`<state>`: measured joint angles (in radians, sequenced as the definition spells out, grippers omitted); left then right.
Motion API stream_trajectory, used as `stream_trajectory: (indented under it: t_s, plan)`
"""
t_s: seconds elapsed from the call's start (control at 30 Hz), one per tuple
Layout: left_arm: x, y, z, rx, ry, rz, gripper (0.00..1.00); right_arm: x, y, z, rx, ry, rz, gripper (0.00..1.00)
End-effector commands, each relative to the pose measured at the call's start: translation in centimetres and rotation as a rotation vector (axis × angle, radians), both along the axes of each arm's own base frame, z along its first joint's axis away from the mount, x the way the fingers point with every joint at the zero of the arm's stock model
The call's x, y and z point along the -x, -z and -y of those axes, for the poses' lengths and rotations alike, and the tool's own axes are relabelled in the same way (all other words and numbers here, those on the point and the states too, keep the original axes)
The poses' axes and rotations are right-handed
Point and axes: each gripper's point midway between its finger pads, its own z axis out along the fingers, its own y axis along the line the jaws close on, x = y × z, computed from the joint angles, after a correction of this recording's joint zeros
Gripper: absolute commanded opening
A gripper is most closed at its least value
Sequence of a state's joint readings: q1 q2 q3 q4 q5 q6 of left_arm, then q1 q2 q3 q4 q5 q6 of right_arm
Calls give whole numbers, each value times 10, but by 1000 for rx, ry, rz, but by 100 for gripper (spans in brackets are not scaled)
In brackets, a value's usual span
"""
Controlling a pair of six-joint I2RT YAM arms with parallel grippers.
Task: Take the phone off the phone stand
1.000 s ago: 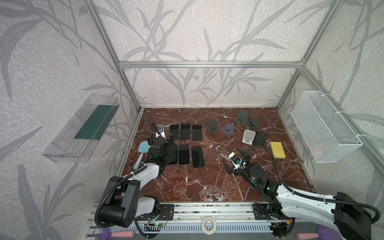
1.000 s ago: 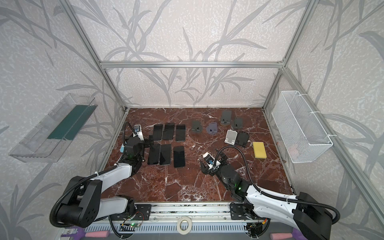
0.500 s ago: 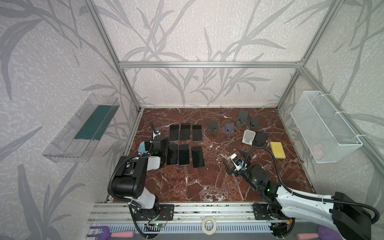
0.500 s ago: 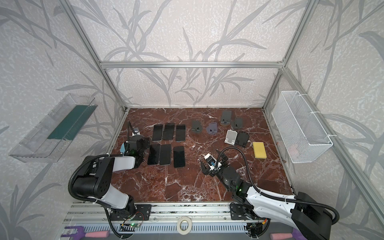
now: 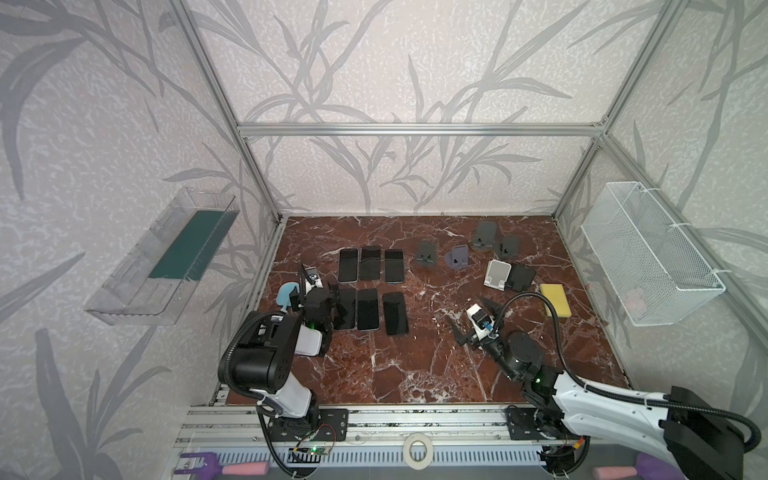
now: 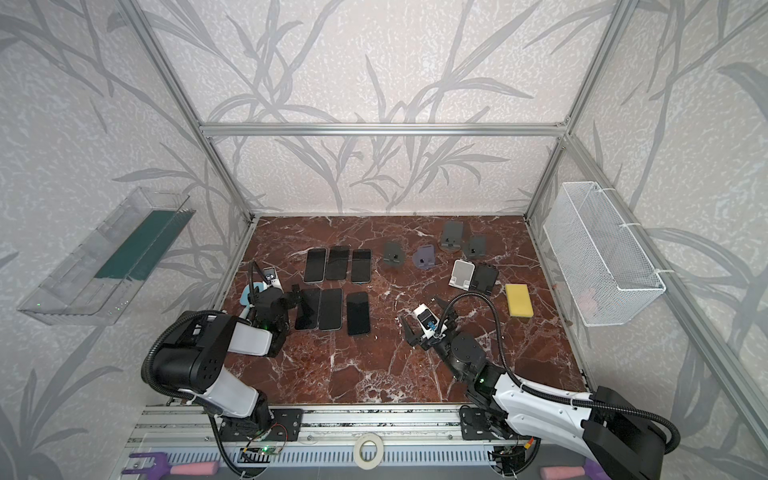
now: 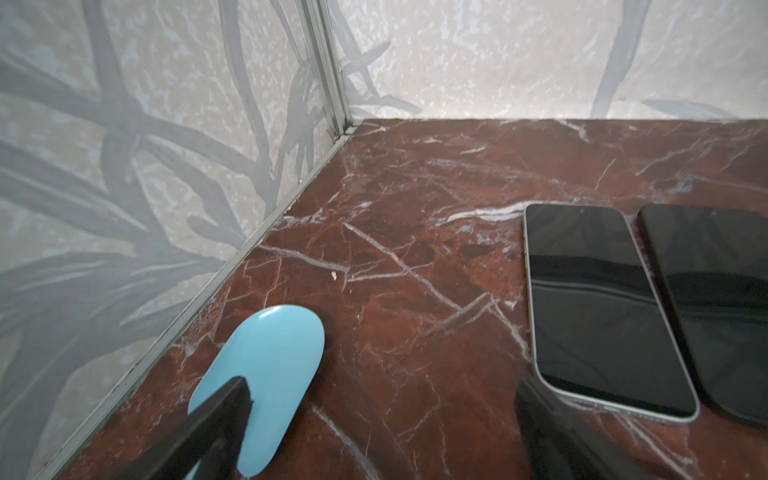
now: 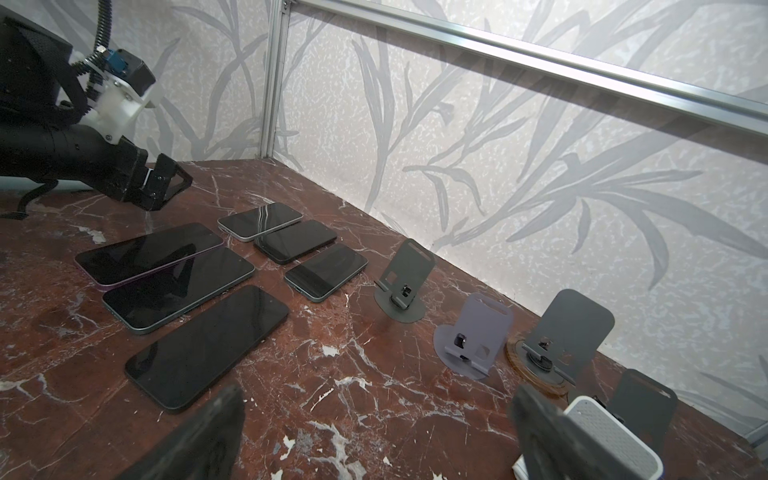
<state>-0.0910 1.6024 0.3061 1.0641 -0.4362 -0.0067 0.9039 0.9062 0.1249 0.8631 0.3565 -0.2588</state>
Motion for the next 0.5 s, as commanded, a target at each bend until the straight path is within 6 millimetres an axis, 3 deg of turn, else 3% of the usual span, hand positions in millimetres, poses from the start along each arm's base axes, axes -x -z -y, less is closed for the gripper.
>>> stream_trajectory:
  t_s: [0.0,0.3,0.47]
  plan:
    - [-8,-18,1,-7,4,69,99,2,-8,2,-44,-8,26,99]
    - [-8,-18,2,-5,5,69,99,-7,-2,10,6,29,26,99]
    - [-9,-16,2,-1,11,59,99,-31,-2,19,64,10,-5,99]
